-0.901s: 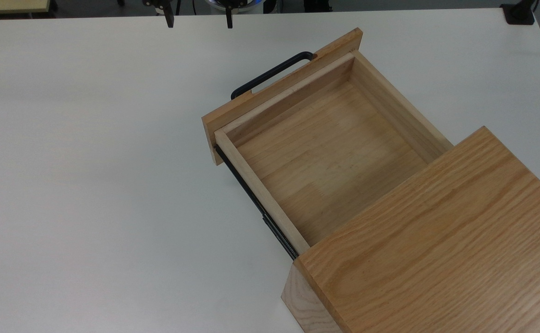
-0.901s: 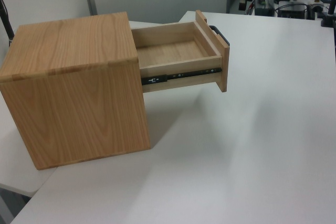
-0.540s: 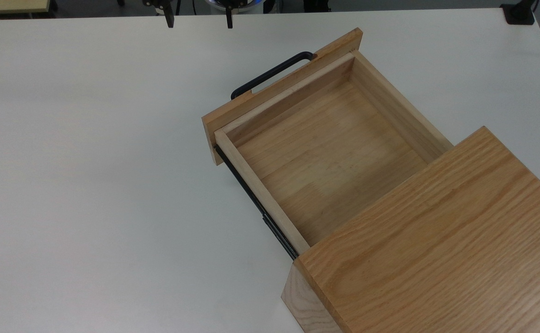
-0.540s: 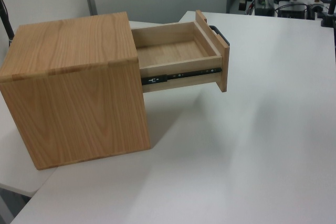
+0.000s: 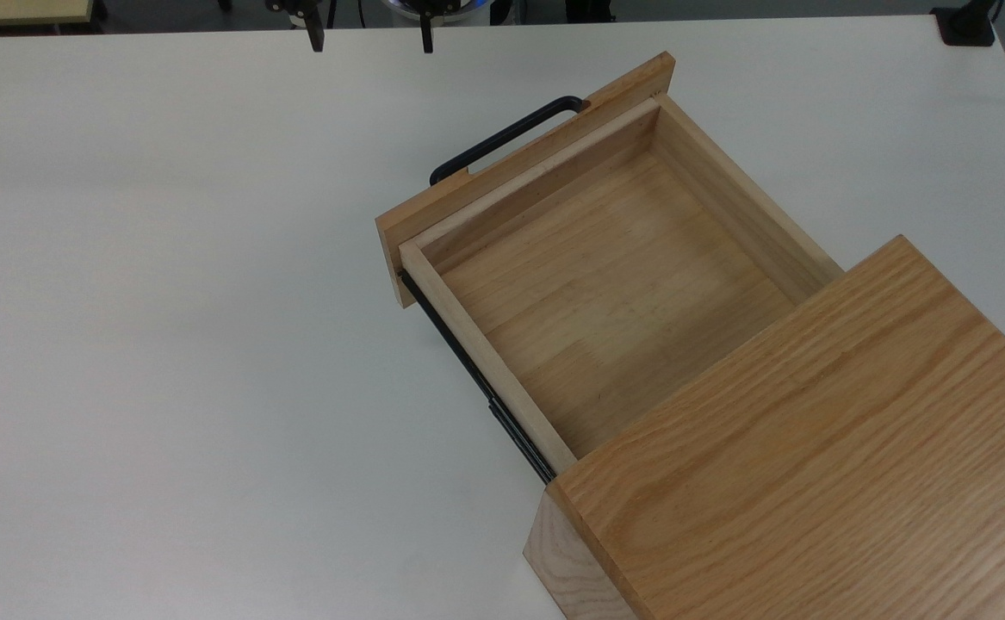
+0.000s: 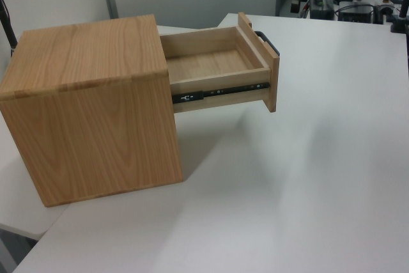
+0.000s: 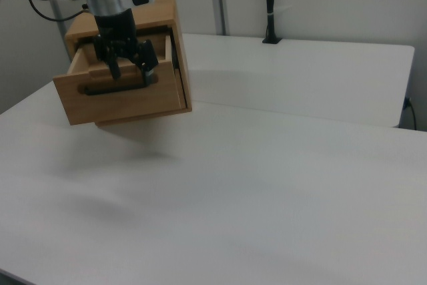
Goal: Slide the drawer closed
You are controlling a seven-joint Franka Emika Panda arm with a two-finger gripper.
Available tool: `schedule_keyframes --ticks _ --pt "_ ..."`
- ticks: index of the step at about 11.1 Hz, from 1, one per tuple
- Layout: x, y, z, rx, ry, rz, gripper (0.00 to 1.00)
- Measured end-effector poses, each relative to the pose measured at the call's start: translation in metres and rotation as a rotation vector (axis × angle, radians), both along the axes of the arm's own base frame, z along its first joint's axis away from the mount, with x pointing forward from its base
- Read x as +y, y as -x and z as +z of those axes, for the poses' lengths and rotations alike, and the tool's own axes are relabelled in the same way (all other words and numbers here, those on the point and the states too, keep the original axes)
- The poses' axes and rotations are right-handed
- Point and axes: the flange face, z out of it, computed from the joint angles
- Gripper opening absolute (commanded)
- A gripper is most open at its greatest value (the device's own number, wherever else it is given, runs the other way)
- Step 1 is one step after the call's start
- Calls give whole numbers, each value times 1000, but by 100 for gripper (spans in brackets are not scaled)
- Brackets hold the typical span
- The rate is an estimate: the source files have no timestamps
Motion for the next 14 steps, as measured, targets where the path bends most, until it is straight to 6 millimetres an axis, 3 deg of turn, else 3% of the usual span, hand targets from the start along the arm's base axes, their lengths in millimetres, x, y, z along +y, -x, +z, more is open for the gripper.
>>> schedule_keyframes --ticks 3,6,8,11,14 --pt "0 0 -1 2 2 30 100" --pt "0 1 -13 24 12 259 87" --pt "3 2 -24 46 14 340 56" --pt "38 2 -43 84 12 412 8" --pt "71 -7 -60 80 10 379 2"
